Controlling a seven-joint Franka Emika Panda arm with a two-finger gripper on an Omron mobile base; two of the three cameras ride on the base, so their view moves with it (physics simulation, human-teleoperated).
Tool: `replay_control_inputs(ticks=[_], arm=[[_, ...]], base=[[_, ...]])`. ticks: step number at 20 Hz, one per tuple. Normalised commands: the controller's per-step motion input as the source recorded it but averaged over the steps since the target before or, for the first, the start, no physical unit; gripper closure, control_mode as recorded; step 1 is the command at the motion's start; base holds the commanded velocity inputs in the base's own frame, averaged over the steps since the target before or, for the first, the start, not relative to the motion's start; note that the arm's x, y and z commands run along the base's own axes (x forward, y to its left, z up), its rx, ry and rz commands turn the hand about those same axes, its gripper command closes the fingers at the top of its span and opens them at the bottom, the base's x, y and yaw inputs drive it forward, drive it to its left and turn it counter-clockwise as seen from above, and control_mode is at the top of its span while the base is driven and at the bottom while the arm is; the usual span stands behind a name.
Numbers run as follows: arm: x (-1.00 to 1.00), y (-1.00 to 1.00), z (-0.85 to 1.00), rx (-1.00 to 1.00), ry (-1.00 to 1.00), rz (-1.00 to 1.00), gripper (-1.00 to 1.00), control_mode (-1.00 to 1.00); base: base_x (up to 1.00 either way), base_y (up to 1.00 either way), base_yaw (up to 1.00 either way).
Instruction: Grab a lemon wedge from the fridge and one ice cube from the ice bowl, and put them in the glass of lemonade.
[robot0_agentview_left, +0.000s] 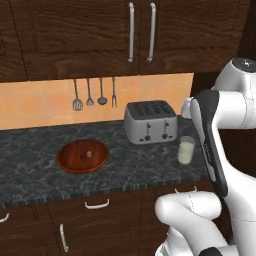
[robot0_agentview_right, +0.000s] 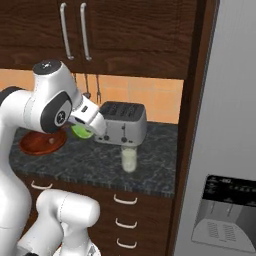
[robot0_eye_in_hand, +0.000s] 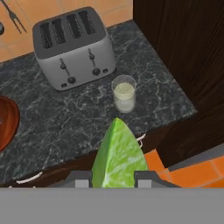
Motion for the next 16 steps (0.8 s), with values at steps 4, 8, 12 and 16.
replay_control_inputs(ticks=[4, 8, 12, 16], arm=[[0.0, 0.0, 0.0, 0.0, 0.0, 0.0, 1.0, 1.0], [0.03, 0.0, -0.12, 0.0, 0.0, -0.03, 1.0, -1.0], [0.1, 0.0, -0.78, 0.07, 0.0, -0.09, 1.0, -1.0], [0.29, 0.01, -0.53, 0.0, -0.15, -0.03, 1.0, -1.0]], base=[[0.32, 0.0, -0.2], [0.18, 0.0, -0.11], [0.0, 0.0, 0.0], [0.0, 0.0, 0.0]])
